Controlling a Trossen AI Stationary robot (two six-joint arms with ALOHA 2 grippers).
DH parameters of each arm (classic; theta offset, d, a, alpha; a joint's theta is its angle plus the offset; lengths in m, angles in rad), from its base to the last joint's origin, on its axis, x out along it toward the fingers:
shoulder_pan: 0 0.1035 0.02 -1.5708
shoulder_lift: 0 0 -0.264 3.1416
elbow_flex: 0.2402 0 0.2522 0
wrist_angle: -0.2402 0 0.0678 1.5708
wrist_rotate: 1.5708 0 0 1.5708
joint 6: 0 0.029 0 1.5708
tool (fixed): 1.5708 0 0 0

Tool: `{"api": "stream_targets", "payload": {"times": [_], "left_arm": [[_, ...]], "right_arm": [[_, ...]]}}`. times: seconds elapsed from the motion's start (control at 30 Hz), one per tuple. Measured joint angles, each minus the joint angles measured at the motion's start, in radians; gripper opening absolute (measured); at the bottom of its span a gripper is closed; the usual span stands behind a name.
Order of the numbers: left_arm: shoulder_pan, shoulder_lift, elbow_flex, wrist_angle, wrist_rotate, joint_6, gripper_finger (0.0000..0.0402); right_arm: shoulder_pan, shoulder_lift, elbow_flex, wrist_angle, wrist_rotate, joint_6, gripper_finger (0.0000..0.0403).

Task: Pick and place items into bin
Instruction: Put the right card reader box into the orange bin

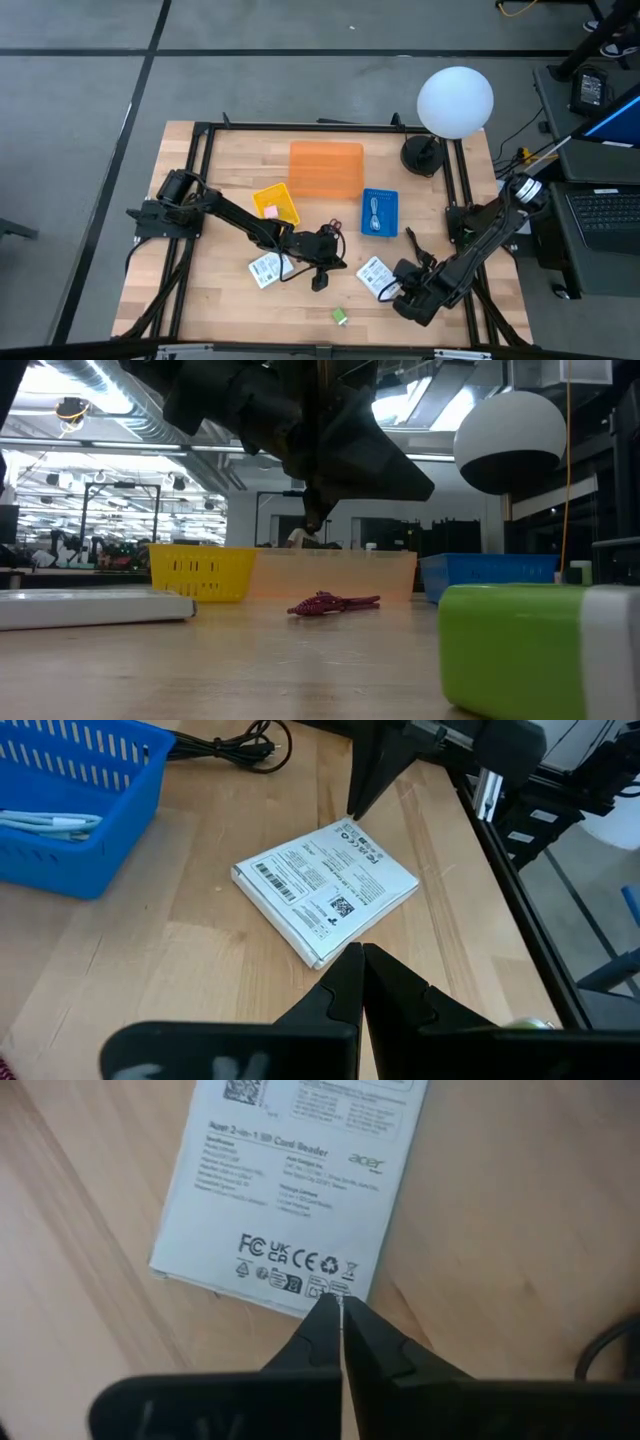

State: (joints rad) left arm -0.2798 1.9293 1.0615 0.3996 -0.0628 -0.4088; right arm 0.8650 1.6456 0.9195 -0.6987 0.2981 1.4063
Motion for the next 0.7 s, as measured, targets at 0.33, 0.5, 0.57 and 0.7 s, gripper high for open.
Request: {"api": "stream_targets", "payload": {"times": [0.33,0.5,0.57,0.7], "left_arm": [[0.000,0.000,0.000,0.000,-0.001,-0.003,0.0004],[0.000,0.000,0.000,0.000,0.000,-0.051,0.0004],[0.000,0.000,0.000,0.000,0.000,-0.077,0.0008],[0.000,0.000,0.000,0.000,0.000,-0.146,0.0032]], "right_arm": [[0.000,0.043,0.002,0.000,-0.024,0.002,0.0000],[0.000,0.048,0.002,0.001,-0.024,0.003,0.0000],[0.000,0.048,0.002,0.001,-0.024,0.003,0.0000],[0.000,0.049,0.002,0.002,-0.025,0.003,0.0000]]}}
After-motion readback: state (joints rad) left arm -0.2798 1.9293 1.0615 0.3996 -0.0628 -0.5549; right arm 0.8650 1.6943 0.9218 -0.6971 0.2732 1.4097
